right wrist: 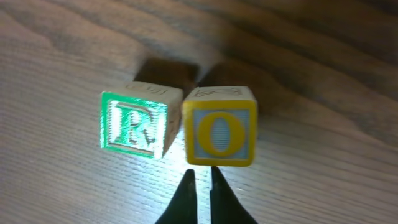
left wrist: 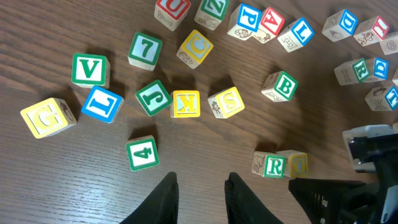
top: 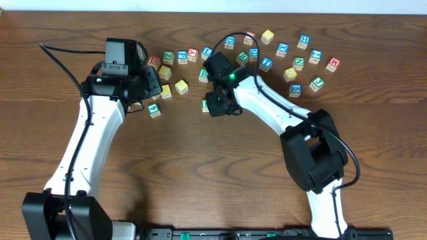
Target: Spell out ROBOT
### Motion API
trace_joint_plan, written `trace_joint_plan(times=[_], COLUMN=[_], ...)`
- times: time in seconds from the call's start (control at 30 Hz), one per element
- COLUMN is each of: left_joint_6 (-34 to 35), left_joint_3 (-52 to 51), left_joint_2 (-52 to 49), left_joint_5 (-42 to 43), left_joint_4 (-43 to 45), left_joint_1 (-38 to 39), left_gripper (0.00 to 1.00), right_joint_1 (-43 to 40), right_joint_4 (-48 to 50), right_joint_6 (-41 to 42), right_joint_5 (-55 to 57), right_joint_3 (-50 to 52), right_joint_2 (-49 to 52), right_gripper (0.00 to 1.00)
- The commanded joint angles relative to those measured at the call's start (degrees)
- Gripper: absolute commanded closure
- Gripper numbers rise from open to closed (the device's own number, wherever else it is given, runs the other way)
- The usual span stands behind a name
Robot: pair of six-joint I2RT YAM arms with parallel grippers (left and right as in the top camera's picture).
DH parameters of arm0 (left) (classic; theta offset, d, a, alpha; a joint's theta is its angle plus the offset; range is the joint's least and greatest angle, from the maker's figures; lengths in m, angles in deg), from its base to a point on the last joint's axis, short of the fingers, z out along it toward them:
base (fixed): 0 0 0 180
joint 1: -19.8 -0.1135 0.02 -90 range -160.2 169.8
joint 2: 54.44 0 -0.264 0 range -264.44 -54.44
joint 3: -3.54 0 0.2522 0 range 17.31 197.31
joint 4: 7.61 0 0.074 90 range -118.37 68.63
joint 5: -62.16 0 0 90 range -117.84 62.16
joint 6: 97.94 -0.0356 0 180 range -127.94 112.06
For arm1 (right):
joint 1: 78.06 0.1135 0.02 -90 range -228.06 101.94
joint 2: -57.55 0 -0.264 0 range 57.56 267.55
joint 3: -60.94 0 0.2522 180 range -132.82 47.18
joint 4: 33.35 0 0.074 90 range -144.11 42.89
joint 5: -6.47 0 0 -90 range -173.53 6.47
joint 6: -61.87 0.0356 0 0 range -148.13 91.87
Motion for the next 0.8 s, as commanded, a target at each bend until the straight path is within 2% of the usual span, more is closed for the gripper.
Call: trace_joint_plan(times=[0.0,0.2,0.33,0.77], left_joint_6=[-0.55,-0.55,-0.55,0.13], left_joint_3=[-0.5,-0.52,-0.79,-0.85], left_joint_2=[-0.61,-0.61,-0.79,-5.95], left_joint_5=[-0.55,-0.55,-0.57,-0.52], left_joint_4=[-0.17,-0.17,-0.02,0.09], left_joint_1=[0.02,0.85,2.1,4.28], left_gripper=[0.75,0.74,0.75,0.74], right_joint_1=[0.7,-0.5,-2.43,-3.67], right_joint_4=[-0.07,0.63,1.66,11.93], right_joint_6=[-1.75,-1.16,2.49,4.09], right_joint_5=[-0.48,1.11,4.57,2.51], right_joint_3=[-0.07,-0.66,-0.66,-0.66], right_joint_2=[0.76,-2.97,-5.03,-1.07], right_gripper=[0.99,0.99,0.99,0.99])
